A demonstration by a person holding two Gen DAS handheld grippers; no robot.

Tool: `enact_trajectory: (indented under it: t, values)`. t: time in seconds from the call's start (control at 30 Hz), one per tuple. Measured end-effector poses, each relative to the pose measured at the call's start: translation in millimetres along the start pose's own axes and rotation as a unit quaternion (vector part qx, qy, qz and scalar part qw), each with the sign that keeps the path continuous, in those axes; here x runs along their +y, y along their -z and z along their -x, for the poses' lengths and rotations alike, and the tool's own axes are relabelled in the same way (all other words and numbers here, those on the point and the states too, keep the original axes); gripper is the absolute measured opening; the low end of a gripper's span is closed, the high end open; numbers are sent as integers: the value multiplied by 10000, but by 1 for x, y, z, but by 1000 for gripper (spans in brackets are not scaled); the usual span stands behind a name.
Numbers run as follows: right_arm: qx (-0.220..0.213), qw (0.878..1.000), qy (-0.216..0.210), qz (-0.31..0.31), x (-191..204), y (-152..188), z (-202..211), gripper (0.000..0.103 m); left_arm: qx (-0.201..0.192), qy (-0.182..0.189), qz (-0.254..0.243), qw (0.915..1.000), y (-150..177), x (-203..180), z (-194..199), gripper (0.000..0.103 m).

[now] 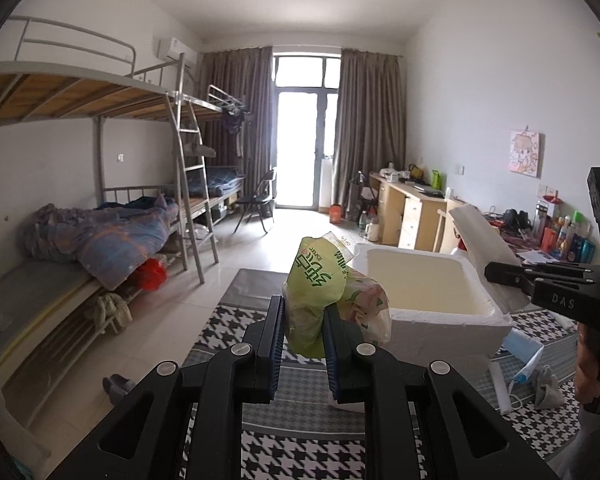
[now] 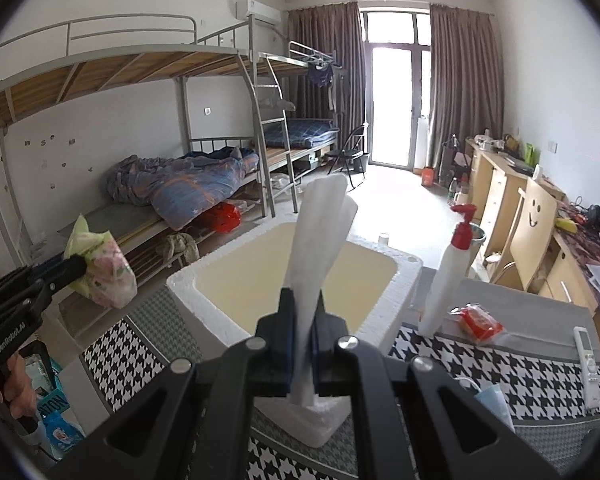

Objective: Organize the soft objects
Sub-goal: 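Carry the green bag and tissue packet with both tools over the white foam box, then open the right tool to drop the tissue packet into the foam box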

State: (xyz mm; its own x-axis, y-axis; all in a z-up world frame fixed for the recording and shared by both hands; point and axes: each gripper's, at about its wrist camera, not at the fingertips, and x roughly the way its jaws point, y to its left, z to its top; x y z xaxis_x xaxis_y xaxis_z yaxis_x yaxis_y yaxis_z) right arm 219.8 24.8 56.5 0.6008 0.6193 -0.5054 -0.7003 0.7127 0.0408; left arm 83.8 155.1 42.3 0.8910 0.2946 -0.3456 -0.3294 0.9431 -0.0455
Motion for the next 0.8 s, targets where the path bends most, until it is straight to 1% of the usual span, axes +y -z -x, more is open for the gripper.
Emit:
enact_trajectory:
  t: [0.43, 0.47, 0.53, 0.6, 0.67, 0.73, 0.8]
  values:
    - [310, 9995, -23, -8, -7, -5, -32, 10, -13, -97, 46, 9999, 2, 1, 3, 20]
    - [338, 9994, -28, -18, -7, -5, -34, 13, -11, -94, 41, 9999, 2, 1, 2, 20]
    - [356, 9994, -18, 9, -7, -5, -35, 24, -3, -87, 45, 10000, 2, 2, 2, 20]
    - [309, 9995, 35, 46, -6, -5, -34, 50, 11, -95, 60, 9999, 2, 2, 1, 20]
    - [234, 9997, 41, 53, -5, -6, -30, 62, 19, -99, 69, 9999, 1, 4, 0, 20]
    - [200, 9998, 8, 76, -4, -5, -26, 63, 22, -89, 86, 9999, 0, 4, 0, 20]
    - [180, 9998, -7, 79, -3, -5, -24, 70, 45, -71, 90, 9999, -1, 6, -1, 20]
